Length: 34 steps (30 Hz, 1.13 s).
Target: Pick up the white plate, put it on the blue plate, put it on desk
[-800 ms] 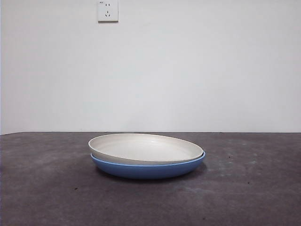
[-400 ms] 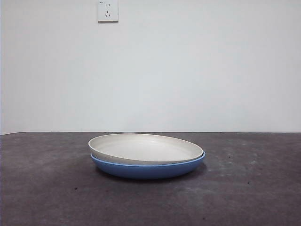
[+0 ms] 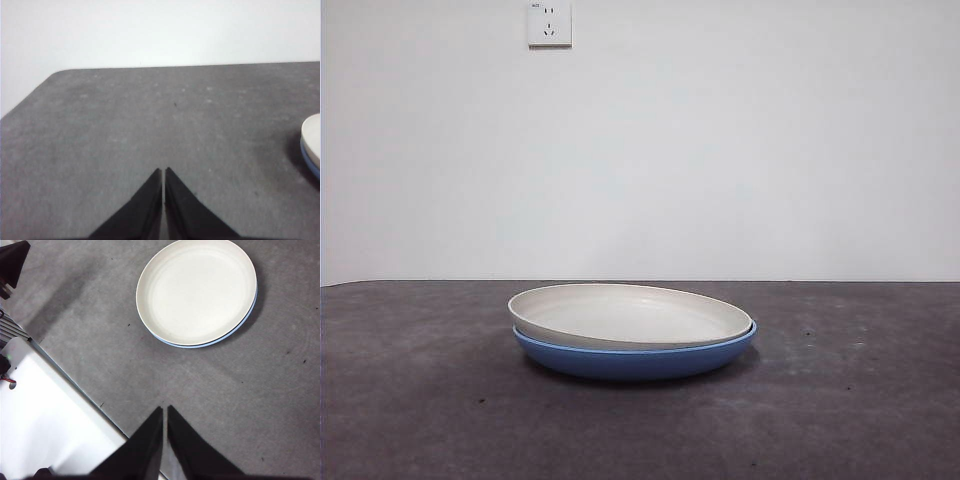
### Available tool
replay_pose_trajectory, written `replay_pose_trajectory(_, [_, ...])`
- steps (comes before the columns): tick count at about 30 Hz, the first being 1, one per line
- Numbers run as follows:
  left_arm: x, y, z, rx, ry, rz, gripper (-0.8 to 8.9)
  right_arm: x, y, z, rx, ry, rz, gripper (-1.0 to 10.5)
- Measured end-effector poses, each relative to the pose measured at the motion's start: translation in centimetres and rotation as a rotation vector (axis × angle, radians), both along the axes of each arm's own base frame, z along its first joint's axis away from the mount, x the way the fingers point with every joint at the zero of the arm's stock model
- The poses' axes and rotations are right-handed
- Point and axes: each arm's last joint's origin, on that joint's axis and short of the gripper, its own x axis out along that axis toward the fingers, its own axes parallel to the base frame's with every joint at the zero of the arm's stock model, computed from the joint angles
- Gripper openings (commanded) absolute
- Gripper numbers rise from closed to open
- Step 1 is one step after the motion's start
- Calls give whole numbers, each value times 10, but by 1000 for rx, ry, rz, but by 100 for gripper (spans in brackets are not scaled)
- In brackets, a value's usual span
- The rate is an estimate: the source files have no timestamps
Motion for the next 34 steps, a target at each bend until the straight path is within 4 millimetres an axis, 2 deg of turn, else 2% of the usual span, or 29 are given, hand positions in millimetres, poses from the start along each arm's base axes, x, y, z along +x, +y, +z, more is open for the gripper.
replay_pose_trajectory(34, [0,0,-3,-1,31,1,9,0,0,0,0,0,1,8])
